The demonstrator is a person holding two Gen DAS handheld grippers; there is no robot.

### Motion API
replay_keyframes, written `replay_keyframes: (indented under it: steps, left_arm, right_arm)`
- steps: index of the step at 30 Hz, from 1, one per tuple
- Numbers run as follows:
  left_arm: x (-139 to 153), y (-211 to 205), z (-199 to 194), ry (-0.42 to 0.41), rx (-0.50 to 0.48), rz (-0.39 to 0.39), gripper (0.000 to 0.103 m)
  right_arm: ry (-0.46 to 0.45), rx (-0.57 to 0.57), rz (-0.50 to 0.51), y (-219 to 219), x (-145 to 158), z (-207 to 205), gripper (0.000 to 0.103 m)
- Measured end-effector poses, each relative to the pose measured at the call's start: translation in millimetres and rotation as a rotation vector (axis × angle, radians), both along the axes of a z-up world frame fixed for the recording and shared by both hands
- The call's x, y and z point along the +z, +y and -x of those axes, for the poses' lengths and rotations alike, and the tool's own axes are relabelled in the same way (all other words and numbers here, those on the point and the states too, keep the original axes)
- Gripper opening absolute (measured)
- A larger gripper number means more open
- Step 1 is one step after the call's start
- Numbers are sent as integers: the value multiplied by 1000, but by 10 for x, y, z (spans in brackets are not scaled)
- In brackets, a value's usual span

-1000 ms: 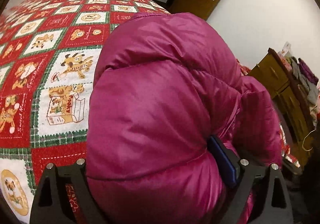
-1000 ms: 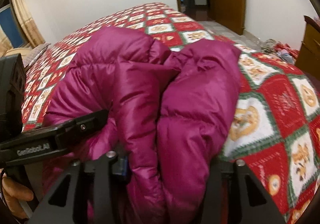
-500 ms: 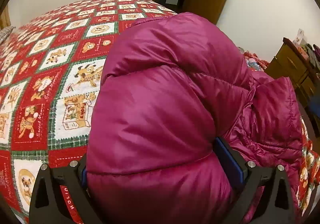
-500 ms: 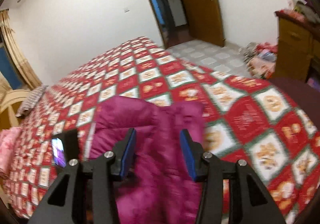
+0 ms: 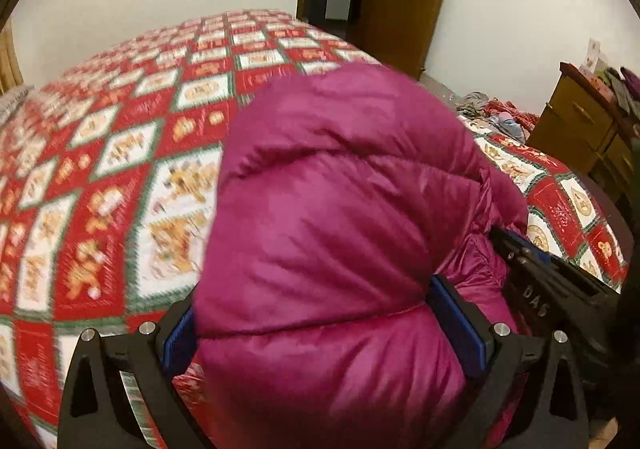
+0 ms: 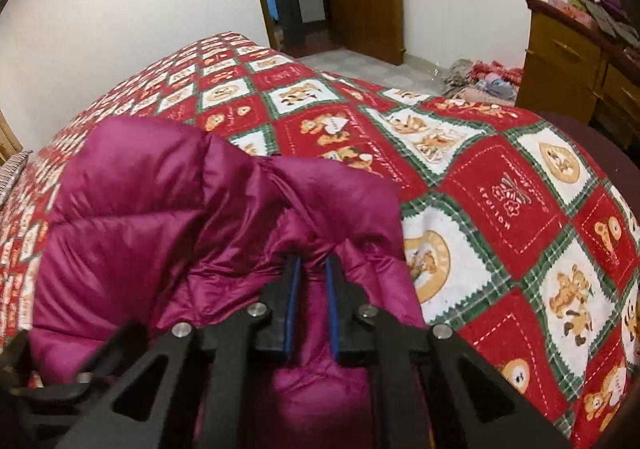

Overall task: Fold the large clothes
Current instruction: 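Lower the folded bundle onto the quilt with both grippers and open them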

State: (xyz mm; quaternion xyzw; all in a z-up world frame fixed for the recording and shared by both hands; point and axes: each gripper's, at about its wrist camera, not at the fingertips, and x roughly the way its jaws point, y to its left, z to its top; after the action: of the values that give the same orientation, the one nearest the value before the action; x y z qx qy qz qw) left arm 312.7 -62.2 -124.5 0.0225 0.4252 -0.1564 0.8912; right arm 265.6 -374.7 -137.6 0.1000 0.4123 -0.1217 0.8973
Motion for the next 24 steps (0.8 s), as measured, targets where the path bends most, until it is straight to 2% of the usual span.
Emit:
replay_keyframes:
  steps: [6,8,11,18,24]
  left_arm:
    - [397,123,-92,-170,76,-63,102]
    - [358,118,-250,-150,90,-95,102]
    - [144,31,-440,-114,98,-128,102]
    - [-31,-86,-446,-115,99,-162,102]
    - [-117,-139,-496,-96,94,-151,102]
  right_arm:
    - [-2,-3,59,70,-20,-4,12]
    - [-6,-9,58,66,-28,-5,12]
    - [-9,-13,55,60,-38,-10,12]
    - [-18,-30,9,13,-62,-18,12]
    - [-35,-50,-30,-22,-98,-12,12]
